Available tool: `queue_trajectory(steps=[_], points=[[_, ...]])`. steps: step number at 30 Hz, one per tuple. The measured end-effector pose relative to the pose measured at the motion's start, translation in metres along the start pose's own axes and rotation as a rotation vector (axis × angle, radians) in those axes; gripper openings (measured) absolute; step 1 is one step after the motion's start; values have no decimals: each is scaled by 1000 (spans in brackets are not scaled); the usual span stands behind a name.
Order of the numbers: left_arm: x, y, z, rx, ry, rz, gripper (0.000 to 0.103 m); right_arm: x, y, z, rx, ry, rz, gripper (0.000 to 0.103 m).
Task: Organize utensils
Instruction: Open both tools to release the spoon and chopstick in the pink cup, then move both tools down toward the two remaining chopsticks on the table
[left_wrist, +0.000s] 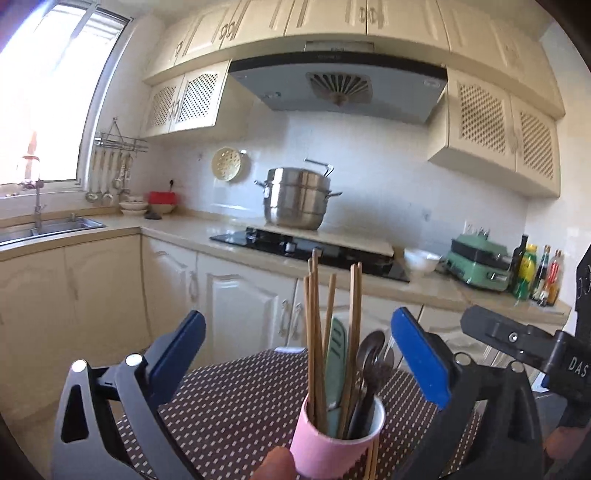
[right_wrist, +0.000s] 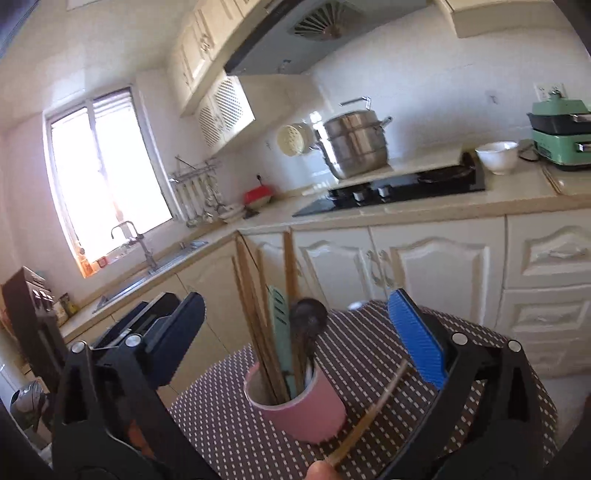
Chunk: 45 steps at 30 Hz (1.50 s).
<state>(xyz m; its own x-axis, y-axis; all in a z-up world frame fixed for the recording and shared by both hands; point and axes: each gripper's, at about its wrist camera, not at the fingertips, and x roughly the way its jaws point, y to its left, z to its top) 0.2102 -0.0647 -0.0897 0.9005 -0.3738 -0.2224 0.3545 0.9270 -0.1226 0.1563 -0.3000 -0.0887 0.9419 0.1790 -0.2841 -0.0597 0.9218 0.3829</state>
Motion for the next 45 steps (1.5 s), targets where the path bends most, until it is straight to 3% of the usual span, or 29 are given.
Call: queue_trajectory(steps=[12, 21, 26, 34, 45], points=[[-23, -3, -15, 26, 154, 61, 99, -11, -23, -30, 31, 195, -97, 97], [-25, -4, -27, 27, 223, 73, 99, -14, -31, -44, 25, 269, -135, 97], [-14, -3, -43, 42, 347, 65, 99, -7, -37, -56, 26, 367, -187, 97], [13, -17, -94, 157, 569, 8, 99, 11, -49, -88, 4, 541, -246, 97], [16, 10, -112, 129, 618, 63, 99, 64, -26, -128, -106, 637, -306, 97]])
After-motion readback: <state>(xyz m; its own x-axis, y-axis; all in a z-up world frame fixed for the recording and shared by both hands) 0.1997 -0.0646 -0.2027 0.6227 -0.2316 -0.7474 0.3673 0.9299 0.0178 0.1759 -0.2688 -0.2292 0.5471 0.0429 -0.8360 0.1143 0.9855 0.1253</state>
